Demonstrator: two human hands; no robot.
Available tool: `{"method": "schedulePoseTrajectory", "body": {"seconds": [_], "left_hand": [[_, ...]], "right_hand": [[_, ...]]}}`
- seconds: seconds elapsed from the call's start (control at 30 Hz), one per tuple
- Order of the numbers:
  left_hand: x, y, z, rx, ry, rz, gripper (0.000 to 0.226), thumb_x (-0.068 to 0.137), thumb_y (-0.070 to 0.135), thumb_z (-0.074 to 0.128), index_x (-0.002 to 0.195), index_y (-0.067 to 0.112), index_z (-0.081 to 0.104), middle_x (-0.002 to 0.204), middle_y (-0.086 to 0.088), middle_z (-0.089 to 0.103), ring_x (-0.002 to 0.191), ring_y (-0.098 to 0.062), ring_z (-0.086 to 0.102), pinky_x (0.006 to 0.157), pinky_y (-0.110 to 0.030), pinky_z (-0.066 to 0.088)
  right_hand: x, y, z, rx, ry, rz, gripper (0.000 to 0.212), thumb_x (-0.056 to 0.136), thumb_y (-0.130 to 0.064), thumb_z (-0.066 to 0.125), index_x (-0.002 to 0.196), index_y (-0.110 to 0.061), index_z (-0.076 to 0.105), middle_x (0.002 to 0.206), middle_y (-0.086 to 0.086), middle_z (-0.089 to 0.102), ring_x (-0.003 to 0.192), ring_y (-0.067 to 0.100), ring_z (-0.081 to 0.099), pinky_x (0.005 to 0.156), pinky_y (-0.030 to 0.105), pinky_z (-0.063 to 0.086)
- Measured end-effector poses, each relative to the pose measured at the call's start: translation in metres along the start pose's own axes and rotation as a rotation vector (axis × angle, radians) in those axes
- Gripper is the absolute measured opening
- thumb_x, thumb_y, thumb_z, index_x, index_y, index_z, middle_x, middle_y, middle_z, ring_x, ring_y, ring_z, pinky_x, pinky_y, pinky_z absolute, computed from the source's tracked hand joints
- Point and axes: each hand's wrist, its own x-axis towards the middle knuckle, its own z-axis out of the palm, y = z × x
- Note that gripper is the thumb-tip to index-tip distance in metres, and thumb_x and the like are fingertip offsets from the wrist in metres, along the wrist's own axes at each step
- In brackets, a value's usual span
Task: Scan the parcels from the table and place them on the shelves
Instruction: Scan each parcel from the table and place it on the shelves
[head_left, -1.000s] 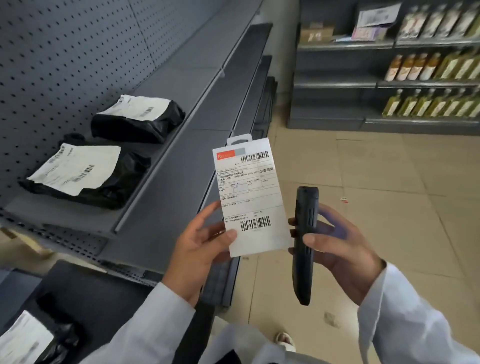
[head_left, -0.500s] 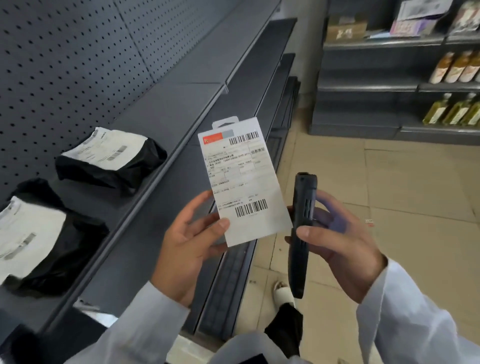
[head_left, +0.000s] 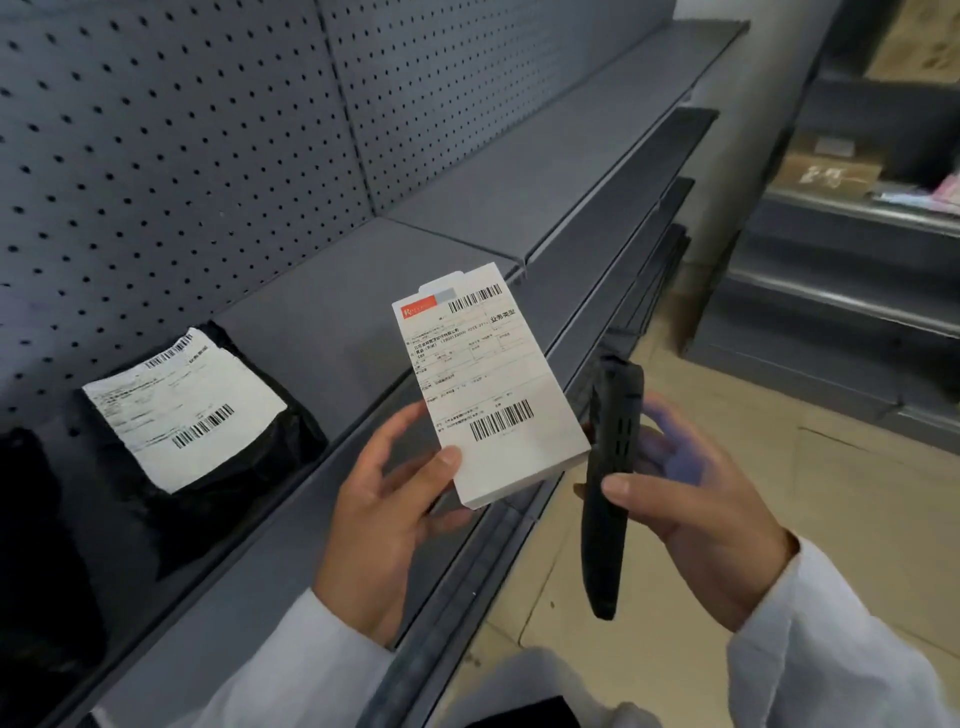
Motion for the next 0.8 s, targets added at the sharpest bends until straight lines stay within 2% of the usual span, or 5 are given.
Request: {"method": "schedulePoseTrajectory", "body": {"seconds": [0.13,0.33,0.5,0.67,0.8], "left_hand": [[0.012,-0.003,0.004,0.0,0.114,-0.002,0.049,0.085,0.015,0.067,0.13,0.033,0.055,0.106,0.002,0.076,0.103,-0.018,0.071,0.083,-0.042,0.059],[0.03,-0.008,0.01,-0.034,0.319,0.021,0.046,0.089,0.0,0.064,0.128,0.024,0.059,0.102,0.007,0.077,0.092,-0.003,0.071,0.065,-0.012,0.053],[0.047,-0.001,0.021,-0.029,0.45,0.116,0.04,0.087,-0.011,0.06,0.122,0.009,0.064,0.115,0.001,0.074,0.107,-0.009,0.068,0.082,-0.015,0.054],[0.063,-0.003,0.032,0.001,0.596,0.196,0.049,0.085,-0.018,0.058,0.128,0.006,0.059,0.122,-0.001,0.071,0.118,-0.016,0.064,0.102,-0.025,0.048],[0.071,-0.004,0.046,0.105,0.67,0.187,0.068,0.08,-0.024,0.059,0.138,0.012,0.05,0.133,0.005,0.064,0.127,-0.008,0.055,0.108,-0.021,0.041]], "right_hand": [[0.041,0.003,-0.005,0.016,-0.107,0.055,0.113,0.026,-0.057,0.097,0.128,-0.026,0.061,0.118,0.006,0.073,0.109,0.03,0.068,0.1,0.06,0.048],[0.11,0.006,-0.002,0.02,-0.279,0.163,0.111,0.02,-0.051,0.099,0.123,-0.026,0.066,0.119,0.005,0.073,0.105,0.031,0.07,0.087,0.05,0.055],[0.167,-0.009,0.007,0.021,-0.473,0.214,0.114,0.019,-0.053,0.098,0.123,-0.023,0.065,0.113,0.006,0.074,0.093,0.029,0.073,0.067,0.032,0.057],[0.213,-0.014,0.019,0.009,-0.639,0.241,0.111,0.028,-0.042,0.099,0.129,-0.018,0.06,0.117,0.009,0.074,0.104,0.028,0.072,0.08,0.037,0.056],[0.233,-0.01,0.03,0.071,-0.691,0.291,0.086,0.048,-0.016,0.093,0.127,-0.017,0.061,0.113,0.01,0.075,0.103,0.027,0.072,0.082,0.036,0.059]]}}
